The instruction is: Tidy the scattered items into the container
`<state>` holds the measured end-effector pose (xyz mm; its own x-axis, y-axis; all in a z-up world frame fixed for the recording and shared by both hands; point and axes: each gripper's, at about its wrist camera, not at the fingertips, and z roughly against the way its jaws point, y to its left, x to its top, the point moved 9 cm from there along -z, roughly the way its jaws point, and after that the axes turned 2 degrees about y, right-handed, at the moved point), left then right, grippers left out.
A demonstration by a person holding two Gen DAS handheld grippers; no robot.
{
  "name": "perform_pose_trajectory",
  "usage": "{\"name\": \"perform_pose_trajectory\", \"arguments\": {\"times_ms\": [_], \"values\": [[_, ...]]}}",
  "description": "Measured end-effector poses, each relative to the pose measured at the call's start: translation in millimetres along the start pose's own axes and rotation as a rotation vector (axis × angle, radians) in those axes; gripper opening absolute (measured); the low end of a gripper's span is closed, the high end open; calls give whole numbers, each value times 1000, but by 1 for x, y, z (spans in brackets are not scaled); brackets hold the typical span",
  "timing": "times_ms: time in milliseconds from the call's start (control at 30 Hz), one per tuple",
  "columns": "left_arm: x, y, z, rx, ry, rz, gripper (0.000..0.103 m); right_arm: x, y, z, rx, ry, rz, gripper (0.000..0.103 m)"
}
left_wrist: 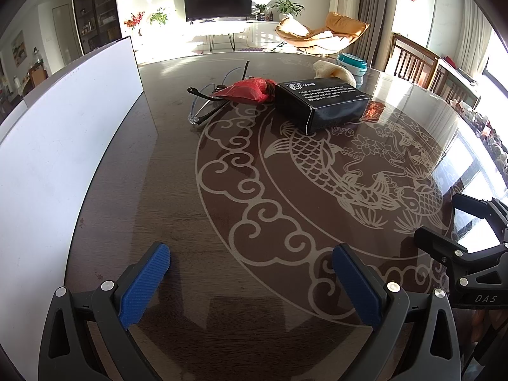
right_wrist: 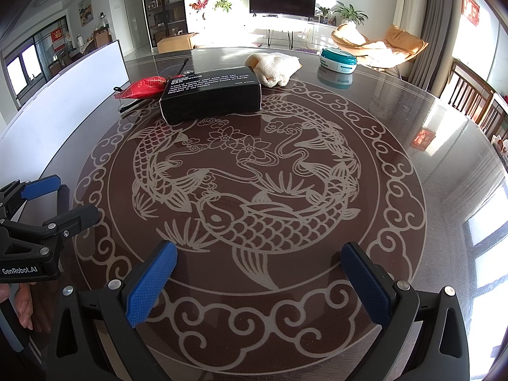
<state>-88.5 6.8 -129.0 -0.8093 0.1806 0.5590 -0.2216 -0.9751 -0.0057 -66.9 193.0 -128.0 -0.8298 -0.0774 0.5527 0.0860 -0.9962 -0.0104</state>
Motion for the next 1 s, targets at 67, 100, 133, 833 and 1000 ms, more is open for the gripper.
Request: {"name": "perform_pose_trajectory", "arguments": {"times_ms": [67, 100, 133, 833, 1000], "values": [[0, -1, 2, -10, -3, 4, 103, 0, 0, 0, 0, 0, 0, 103], [2, 0, 2, -24, -1, 12, 103, 0, 0, 0, 0, 0, 0, 103], [4, 1, 3, -37, -2, 26, 103, 0, 0, 0, 0, 0, 0, 103], [145, -5, -70, 41, -12, -183, 34, 0, 0, 0, 2, 0, 1, 103], [127, -1, -46, -15, -45, -128, 28, 0, 1, 0, 2, 0, 1, 103]]}}
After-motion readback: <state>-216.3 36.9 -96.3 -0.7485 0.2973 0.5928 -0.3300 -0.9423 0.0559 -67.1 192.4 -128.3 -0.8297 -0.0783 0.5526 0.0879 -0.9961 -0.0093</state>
